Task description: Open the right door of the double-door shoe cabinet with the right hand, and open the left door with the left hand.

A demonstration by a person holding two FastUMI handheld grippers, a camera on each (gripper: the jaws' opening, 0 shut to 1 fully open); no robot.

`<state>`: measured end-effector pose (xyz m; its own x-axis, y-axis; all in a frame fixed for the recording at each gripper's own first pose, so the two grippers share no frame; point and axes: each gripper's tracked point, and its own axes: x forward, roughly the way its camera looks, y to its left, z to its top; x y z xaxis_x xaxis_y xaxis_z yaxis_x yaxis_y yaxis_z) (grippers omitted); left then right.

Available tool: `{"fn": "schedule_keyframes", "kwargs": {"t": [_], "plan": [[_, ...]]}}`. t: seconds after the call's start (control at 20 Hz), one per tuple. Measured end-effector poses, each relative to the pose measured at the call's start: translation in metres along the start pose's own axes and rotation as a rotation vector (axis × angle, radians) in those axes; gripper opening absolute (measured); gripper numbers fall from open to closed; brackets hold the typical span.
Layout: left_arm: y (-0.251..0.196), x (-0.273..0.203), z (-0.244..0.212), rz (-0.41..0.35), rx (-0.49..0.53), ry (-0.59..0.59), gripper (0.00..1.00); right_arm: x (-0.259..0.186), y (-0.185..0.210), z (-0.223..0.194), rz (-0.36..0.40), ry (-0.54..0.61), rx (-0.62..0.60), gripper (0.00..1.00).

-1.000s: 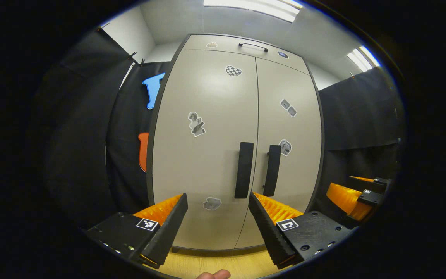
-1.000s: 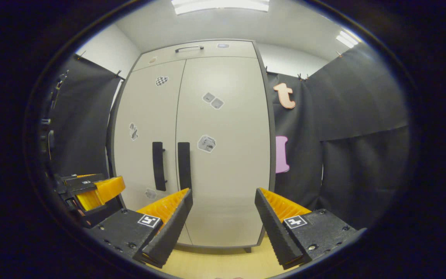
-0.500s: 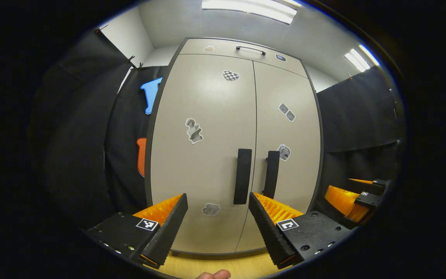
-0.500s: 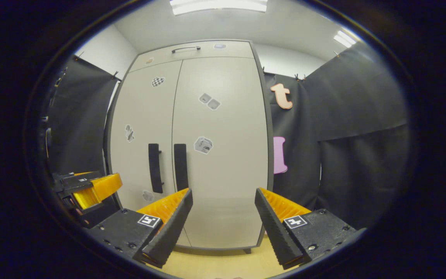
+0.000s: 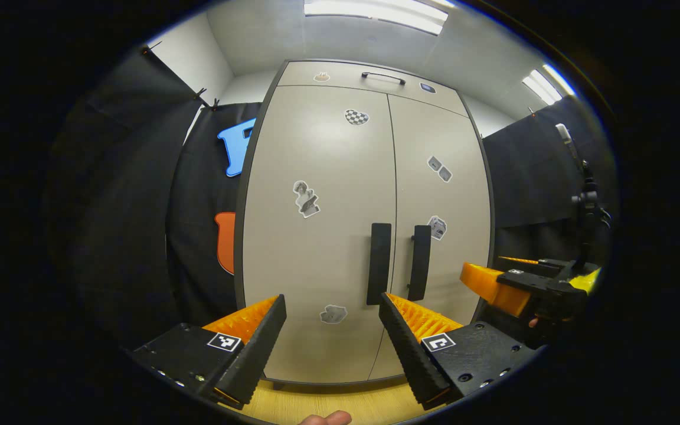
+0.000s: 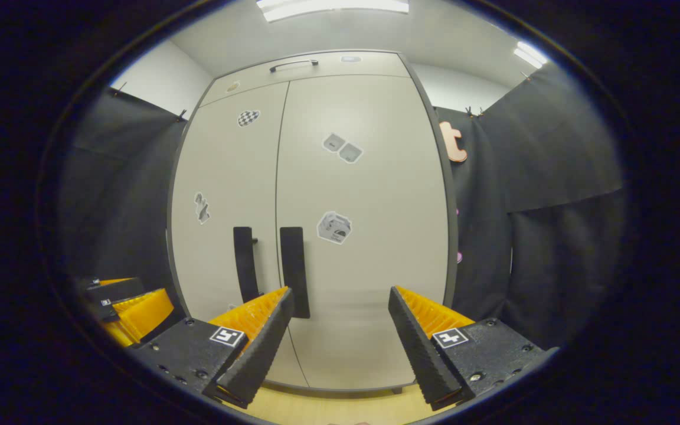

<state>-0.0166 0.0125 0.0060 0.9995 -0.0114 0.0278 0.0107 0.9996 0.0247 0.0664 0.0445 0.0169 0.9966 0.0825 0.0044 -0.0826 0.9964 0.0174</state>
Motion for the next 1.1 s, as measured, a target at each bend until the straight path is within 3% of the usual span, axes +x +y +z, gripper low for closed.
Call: {"fn": "schedule_keyframes", "kwargs": {"t": [0.3,0.65,0.75,0.9,1.05,1.1], "plan": [[0.014,-0.032,-0.017,0.023,0.047,0.034,0.95,0.049,0.040,0.000,0.056,0.021,-0.038,1.00],[0.027,-0.047,-0.038,0.027,0.005,0.098,0.95,0.088,0.047,-0.003,0.002,0.034,-0.026,0.99],[0.032,-0.048,-0.038,0.034,-0.012,0.108,0.95,0.092,0.049,-0.006,0.005,0.043,-0.015,0.93],[0.040,-0.046,-0.038,0.044,-0.024,0.106,0.95,0.098,0.044,-0.015,-0.026,0.069,-0.026,0.60],[0.043,-0.045,-0.037,0.043,-0.028,0.105,0.95,0.098,0.049,-0.014,-0.014,0.059,-0.004,0.51],[0.043,-0.045,-0.037,0.042,-0.029,0.105,0.95,0.099,0.050,-0.015,-0.014,0.057,-0.022,0.37]]}}
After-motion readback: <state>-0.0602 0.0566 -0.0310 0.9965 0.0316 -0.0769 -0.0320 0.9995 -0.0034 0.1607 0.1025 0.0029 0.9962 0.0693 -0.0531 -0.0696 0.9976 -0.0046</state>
